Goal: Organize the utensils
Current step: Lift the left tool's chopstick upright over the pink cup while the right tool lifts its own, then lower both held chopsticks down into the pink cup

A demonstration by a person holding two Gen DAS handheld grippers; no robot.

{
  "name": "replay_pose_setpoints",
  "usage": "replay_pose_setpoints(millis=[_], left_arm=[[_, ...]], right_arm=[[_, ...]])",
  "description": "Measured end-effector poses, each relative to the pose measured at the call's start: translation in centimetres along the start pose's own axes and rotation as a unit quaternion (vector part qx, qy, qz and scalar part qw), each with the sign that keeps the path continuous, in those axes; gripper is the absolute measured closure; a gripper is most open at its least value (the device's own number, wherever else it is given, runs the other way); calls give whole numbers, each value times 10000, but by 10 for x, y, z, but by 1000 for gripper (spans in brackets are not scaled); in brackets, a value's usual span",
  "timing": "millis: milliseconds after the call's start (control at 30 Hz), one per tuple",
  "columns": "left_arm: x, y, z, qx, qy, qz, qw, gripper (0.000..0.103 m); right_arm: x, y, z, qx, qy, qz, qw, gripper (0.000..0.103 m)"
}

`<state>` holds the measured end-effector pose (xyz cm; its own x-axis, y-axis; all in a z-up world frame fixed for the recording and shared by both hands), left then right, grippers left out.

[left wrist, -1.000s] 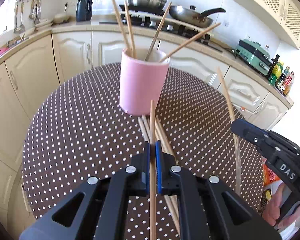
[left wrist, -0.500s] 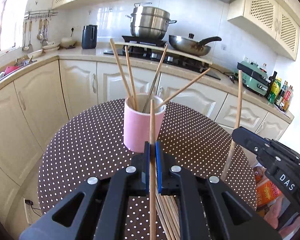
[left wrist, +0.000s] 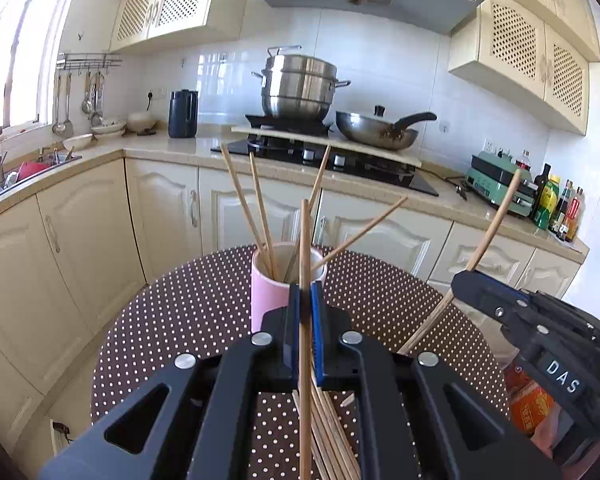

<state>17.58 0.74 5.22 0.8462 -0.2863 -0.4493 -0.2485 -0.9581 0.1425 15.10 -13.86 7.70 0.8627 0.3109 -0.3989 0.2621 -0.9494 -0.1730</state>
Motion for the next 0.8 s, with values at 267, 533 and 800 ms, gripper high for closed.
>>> replay_pose_setpoints(millis=[267,533,800], left_arm=[[-10,3,-35,22,664,-163,9977,97],[-6,-2,-86,-123,1368,-298,9901,97],[15,-6,-131,-320,2257,-145,9736,97]], right_arm=[[-5,-11,-37,-77,318,-52,9994,97],[0,-13,-83,-90,615,-67,9980,97],[32,-3,-117,-61,646,-46,9979,97]])
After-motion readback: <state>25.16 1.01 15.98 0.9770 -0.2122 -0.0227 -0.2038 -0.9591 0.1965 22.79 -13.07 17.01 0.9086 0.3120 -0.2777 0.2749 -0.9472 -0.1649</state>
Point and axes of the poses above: each gripper's, at about its wrist camera, not at the fingertips, and x roughly the way its jaws point, y to its right, z to its underside, the point moved 7 cm from there along x, roughly the way its jaws point, and after that the axes turned 1 degree about z, right-handed, at the moved point
